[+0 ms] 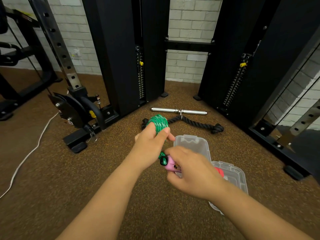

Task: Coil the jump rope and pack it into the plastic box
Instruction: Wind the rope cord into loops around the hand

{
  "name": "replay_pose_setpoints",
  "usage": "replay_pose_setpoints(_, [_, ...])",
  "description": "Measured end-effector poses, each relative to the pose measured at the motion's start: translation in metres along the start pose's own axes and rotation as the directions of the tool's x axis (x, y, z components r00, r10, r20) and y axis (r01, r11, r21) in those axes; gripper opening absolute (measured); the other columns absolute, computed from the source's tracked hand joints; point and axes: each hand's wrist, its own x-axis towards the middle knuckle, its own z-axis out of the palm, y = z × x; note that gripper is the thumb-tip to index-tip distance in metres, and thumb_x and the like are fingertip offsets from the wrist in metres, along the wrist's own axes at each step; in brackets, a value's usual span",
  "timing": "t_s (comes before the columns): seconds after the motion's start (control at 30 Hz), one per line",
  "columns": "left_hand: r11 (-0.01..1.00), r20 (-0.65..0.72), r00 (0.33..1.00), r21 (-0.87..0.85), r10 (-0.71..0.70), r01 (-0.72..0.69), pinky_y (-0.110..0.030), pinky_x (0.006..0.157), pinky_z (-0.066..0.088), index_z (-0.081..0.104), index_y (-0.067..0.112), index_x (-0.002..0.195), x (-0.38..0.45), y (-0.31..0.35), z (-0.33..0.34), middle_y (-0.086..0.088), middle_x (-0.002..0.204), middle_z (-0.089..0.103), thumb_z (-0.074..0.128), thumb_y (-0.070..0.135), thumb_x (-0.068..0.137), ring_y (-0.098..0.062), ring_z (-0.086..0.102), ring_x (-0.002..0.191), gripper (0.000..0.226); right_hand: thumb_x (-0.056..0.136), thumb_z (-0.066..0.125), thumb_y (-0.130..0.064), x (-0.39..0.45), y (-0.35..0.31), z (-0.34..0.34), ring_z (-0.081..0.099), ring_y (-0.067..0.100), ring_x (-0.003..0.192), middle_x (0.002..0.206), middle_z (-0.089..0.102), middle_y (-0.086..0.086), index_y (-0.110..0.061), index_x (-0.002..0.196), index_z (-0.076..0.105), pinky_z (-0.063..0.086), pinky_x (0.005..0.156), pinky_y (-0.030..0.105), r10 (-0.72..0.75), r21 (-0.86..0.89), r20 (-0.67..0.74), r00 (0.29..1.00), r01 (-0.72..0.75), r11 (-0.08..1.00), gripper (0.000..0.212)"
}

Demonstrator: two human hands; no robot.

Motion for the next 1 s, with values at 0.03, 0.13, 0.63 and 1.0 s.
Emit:
replay_pose_setpoints(0.03, [0.998, 0.027, 1.000, 0.059, -0.002, 0.001, -0.044, 0.100, 0.042, 0.066, 0.033, 0.086, 0.001, -0.004, -0.001, 0.019, 0.097, 0.068, 0.041, 0.055, 0.088, -0.019, 0.051, 0.117, 0.034, 0.078, 0.052, -0.031, 0.000, 0.000, -0.002, 0.050, 0.003, 0.082, 0.089, 0.053, -0.013, -0.030, 0.095, 0.046, 0.043, 0.065, 0.024, -0.028, -0.005, -0.005, 1.000, 0.028, 1.000, 0.018])
replay_pose_setpoints(0.13, [0.997, 0.143, 0.987, 0.047, -0.073, 0.067, -0.046, 0.105, 0.038, 0.066, 0.034, 0.098, -0.001, -0.007, -0.003, 0.005, 0.110, 0.066, 0.023, 0.079, 0.081, -0.022, 0.044, 0.126, 0.064, 0.077, 0.054, -0.035, -0.002, 0.000, -0.010, 0.055, 0.000, 0.078, 0.090, 0.059, -0.015, -0.031, 0.099, 0.051, 0.048, 0.061, 0.021, -0.046, 0.008, -0.070, 0.996, 0.047, 0.999, 0.023])
replay_pose_setpoints(0.63, [0.983, 0.189, 0.981, 0.182, -0.051, 0.016, -0.033, 0.058, 0.040, 0.041, 0.020, 0.048, -0.010, 0.019, 0.006, 0.007, 0.037, 0.042, 0.017, 0.078, 0.082, -0.007, 0.040, 0.035, 0.071, 0.073, 0.059, 0.002, 0.008, 0.011, -0.005, 0.053, -0.002, 0.057, 0.073, 0.061, -0.017, -0.037, 0.119, 0.052, 0.043, 0.054, 0.018, 0.294, 0.701, 0.204, 0.934, -0.349, 0.621, 0.061])
replay_pose_setpoints(1.0, [0.930, 0.484, 0.864, -0.237, -0.139, 0.282, -0.037, 0.078, 0.039, 0.065, 0.015, 0.072, 0.003, 0.010, 0.000, -0.004, 0.064, 0.055, 0.068, 0.042, 0.072, -0.019, 0.050, 0.068, 0.027, 0.071, 0.063, -0.021, 0.013, 0.031, -0.005, 0.052, 0.005, 0.056, 0.064, 0.060, -0.007, -0.022, 0.080, 0.063, 0.043, 0.052, 0.021, 0.500, 0.517, 0.102, 0.860, -0.475, 0.712, 0.009])
